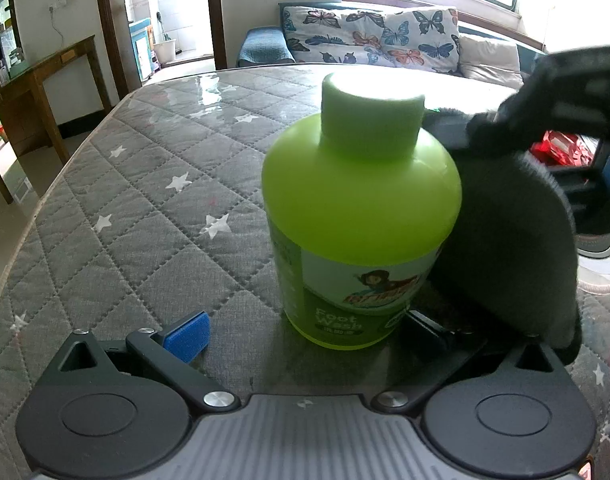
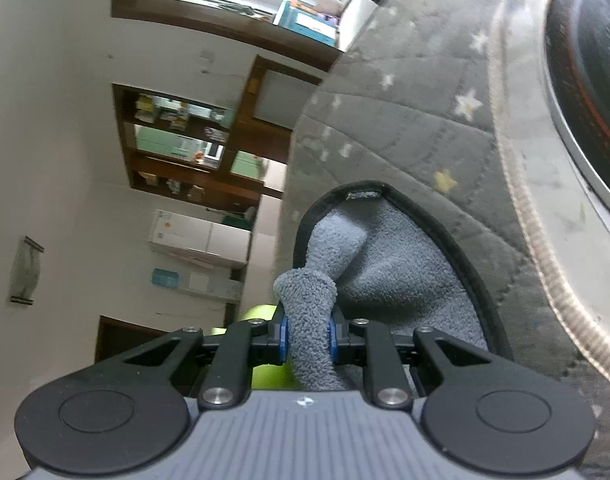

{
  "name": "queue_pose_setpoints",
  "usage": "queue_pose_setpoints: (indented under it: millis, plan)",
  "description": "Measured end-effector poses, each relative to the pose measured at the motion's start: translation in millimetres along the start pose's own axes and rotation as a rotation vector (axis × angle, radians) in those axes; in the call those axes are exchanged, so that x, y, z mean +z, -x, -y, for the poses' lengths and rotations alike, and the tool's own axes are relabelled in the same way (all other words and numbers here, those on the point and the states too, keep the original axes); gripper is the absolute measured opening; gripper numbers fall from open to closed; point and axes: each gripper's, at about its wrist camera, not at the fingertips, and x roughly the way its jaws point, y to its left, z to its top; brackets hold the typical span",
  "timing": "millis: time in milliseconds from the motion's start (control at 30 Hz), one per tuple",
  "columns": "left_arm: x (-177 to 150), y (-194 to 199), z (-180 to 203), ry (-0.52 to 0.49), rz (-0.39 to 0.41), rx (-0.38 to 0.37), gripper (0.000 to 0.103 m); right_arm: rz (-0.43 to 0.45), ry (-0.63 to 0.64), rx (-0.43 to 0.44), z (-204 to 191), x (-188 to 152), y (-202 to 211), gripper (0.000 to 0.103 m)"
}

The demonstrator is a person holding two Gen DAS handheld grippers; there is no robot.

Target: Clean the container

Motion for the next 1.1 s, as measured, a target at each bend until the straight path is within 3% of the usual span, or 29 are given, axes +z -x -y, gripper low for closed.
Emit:
queue_pose_setpoints:
  millis: [367, 700, 1100]
  plan:
    - [-2, -1, 1, -0.001, -0.001, 0.004, 0.103, 0.002, 0.042, 0.066, -21, 15, -9, 0.018]
    - [-2, -3, -2, -0.002, -0.004, 0.005, 0.103, -0.045, 0.002, 0.000, 5, 21, -36, 0.019]
    - [-2, -2, -2, 0.011, -0.018, 0.019, 0.103, -0.059, -0.013, -0.019, 19, 16, -35, 0.019]
